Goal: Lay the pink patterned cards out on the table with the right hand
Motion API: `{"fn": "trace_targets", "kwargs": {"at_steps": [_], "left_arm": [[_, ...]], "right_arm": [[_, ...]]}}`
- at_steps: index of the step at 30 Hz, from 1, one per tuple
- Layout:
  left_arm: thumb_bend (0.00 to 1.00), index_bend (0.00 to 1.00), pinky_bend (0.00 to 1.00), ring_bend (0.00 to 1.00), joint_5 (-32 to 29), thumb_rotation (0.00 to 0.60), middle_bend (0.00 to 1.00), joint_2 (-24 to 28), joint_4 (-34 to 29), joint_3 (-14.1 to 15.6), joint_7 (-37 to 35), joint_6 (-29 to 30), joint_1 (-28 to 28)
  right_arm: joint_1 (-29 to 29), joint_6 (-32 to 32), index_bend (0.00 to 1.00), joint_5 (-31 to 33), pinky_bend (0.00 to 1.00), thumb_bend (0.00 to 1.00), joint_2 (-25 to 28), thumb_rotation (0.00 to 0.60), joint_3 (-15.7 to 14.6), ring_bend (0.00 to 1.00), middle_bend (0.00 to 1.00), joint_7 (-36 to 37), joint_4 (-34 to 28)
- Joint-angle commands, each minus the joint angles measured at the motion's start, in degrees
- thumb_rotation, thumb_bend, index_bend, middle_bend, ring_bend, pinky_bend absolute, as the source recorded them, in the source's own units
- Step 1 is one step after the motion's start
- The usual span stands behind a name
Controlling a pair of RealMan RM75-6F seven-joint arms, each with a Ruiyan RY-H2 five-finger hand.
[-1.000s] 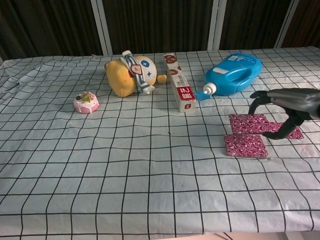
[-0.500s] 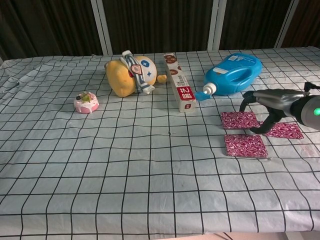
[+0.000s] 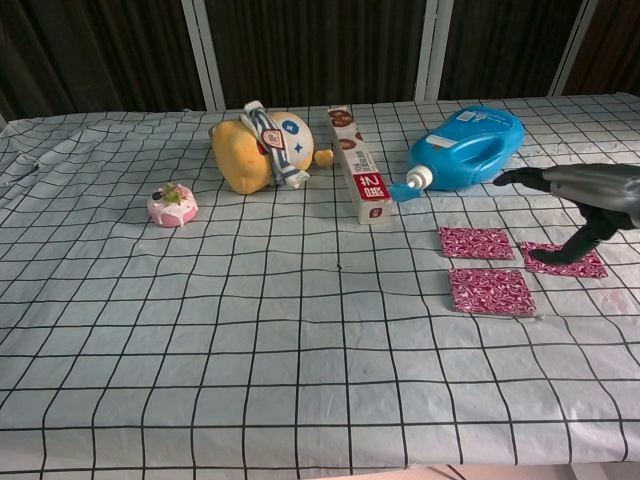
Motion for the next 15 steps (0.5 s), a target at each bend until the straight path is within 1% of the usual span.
{"fn": "trace_targets", "kwargs": {"at_steps": [1,2,3,6,7,9,11,14,15], "left_arm": [[0.45,0.0,0.0,0.0,0.16,0.6,0.04,0.13,0.06,0.07,-0.12,0.0,-0.05],[0.45,0.0,0.0,0.0,0.28,0.6,0.04,0.19,0.1,0.14,-0.24,0.1,-0.02],[0.45,0.0,0.0,0.0,0.42,0.6,0.04,0.22,0.15,0.19,-0.36,0.25,0.03],[0.45,0.0,0.0,0.0,1.37,0.6,0.04,0.28,0.53,0.48,-0.99,1.1,0.23],[0.45,0.0,0.0,0.0,1.62,0.6,0.04,0.26,0.71,0.57,-1.16,1.48,0.38],[0.45,0.0,0.0,0.0,1.73,0.6,0.04,0.18,0.89,0.64,-1.22,1.78,0.55],[0.45,0.0,0.0,0.0,1.75,0.6,0.03,0.17,0.87,0.63,-1.36,1.9,0.59],[0.45,0.0,0.0,0.0,1.77,0.6,0.04,0.16,0.88,0.61,-1.37,1.94,0.59],[0.45,0.0,0.0,0.0,1.82,0.6,0.04,0.11,0.86,0.54,-1.21,2.05,0.58]], "right_arm": [[-9.51,12.34,0.0,-15.22,0.03,0.31,9.13,0.6,-8.15,0.0,0.0,3.19,-10.62],[-12.58,16.92,0.0,-19.8,0.02,0.31,10.48,0.6,-10.69,0.0,0.0,3.21,-11.41],[-14.96,20.28,0.0,-22.82,0.02,0.31,11.11,0.6,-12.44,0.0,0.0,3.44,-11.31],[-22.69,29.94,0.0,-29.53,0.01,0.31,11.87,0.6,-16.92,0.0,0.0,5.39,-8.43],[-25.31,33.52,0.0,-31.58,0.01,0.31,11.17,0.6,-17.48,0.0,0.0,7.37,-6.11],[-28.58,38.08,0.0,-33.9,0.0,0.31,9.37,0.6,-17.43,0.0,0.0,11.02,-1.21],[-30.27,39.43,0.0,-34.1,0.0,0.31,8.44,0.6,-17.2,0.0,0.0,13.07,1.57],[-30.57,39.54,0.0,-34.37,0.0,0.31,8.33,0.6,-17.15,0.0,0.0,13.52,2.2],[-30.82,39.85,0.0,-35.16,0.0,0.31,8.45,0.6,-17.07,0.0,0.0,14.8,2.85]]}}
